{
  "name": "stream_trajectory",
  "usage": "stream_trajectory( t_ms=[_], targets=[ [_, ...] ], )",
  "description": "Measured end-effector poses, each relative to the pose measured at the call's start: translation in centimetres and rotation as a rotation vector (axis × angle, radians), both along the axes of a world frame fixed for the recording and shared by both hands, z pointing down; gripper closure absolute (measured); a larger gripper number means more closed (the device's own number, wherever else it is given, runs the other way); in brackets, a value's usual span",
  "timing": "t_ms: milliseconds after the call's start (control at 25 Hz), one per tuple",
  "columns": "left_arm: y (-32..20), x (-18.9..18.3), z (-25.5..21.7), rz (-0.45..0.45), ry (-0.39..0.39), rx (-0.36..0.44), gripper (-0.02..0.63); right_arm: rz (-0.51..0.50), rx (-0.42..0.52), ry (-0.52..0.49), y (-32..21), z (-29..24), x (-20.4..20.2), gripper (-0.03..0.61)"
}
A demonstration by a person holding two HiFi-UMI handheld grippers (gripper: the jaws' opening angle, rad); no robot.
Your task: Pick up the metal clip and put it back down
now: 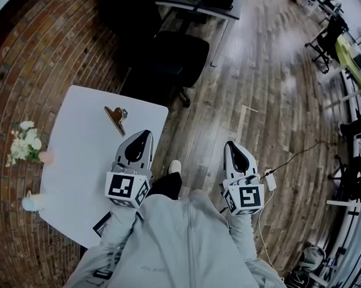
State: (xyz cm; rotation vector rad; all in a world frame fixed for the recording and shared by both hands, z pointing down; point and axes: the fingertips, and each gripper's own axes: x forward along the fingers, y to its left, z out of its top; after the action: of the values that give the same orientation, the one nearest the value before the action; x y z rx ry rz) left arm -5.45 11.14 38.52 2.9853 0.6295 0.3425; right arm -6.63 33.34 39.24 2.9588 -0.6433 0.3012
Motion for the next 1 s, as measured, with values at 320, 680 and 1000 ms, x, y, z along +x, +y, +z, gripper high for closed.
stream_trajectory(
  t_ms=[320, 680, 1000],
  targets=[
    [-2.2, 6.3, 0.3, -0.022, 0.002, -0.041, 0.58, -0.026, -0.015, -0.024, -2.7, 0.1, 6.7, 0.554],
    [-8.1, 6.5, 2.7, -0.207, -0.056, -0.081, 0.578, -0.223, -0.055, -0.085, -10.0, 1.3, 11.7, 0.554],
    [-14.9, 6.2, 3.2, -0.509, -0.067, -0.079, 0.578, -0.539, -0.061, -0.082, -19.5, 1.7, 17.8, 0.554]
  ],
)
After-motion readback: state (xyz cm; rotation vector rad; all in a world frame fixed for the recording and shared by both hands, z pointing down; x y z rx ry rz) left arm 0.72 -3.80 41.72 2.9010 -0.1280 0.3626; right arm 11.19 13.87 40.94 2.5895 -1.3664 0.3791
